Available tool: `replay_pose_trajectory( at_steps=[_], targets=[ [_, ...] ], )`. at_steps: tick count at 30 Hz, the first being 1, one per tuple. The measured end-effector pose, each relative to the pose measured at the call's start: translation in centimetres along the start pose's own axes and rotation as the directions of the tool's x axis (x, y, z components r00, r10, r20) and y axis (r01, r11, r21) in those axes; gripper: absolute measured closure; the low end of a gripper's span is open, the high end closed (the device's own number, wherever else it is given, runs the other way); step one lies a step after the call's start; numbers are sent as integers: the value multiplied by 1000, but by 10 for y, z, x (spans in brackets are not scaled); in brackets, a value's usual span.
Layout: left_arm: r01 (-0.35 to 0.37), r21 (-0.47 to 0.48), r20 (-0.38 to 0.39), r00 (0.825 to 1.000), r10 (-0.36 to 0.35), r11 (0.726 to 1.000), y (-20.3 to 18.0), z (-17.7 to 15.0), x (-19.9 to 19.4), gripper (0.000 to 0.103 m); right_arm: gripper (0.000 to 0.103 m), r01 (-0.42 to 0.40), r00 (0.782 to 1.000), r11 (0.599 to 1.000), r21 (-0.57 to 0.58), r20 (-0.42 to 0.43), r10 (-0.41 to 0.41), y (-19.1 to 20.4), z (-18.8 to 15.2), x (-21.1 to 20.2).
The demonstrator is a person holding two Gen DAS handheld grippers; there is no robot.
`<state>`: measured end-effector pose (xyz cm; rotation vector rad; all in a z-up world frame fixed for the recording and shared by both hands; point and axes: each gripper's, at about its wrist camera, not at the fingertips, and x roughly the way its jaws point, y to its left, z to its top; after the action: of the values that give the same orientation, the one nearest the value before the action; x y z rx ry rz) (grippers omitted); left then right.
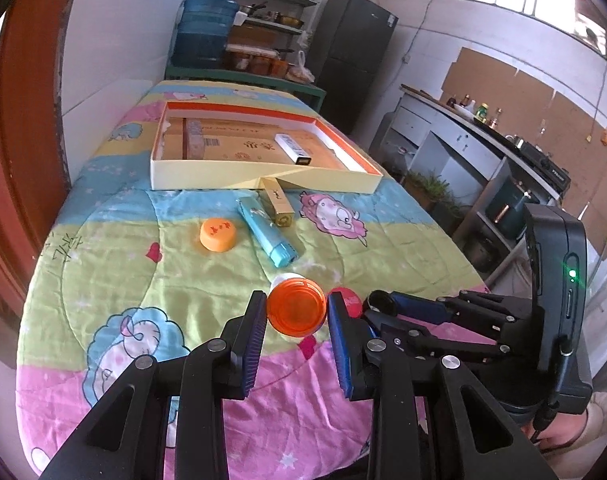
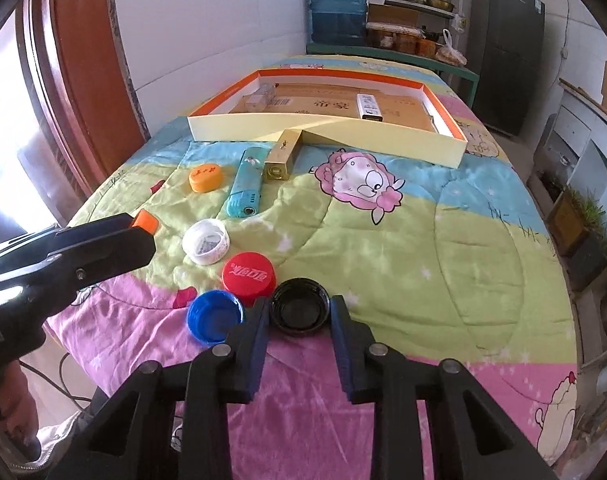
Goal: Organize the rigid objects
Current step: 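Grasp the orange cap with the left tool while the right tool grasps the black cap, then carry the orange cap with the left tool while the right tool carries the black cap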
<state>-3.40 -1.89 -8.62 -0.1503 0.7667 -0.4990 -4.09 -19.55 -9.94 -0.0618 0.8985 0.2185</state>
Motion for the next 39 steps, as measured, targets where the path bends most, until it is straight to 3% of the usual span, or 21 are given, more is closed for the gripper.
replay_pose_trajectory(
  at_steps=[13,26,39],
  targets=[
    [-47,14,0,999,47,999,-2,19,7,71,73,-7,999,999,51,43,4,-12,16,-9],
    [-172,6,18,985,172,985,-2,54,13,71,73,-5,995,997,78,102,-3,-18,51,-11],
    [-210,15,32,977,210,977,-4,85,25,71,73,-12,991,996,84,132,1,-27,76,-11]
  ],
)
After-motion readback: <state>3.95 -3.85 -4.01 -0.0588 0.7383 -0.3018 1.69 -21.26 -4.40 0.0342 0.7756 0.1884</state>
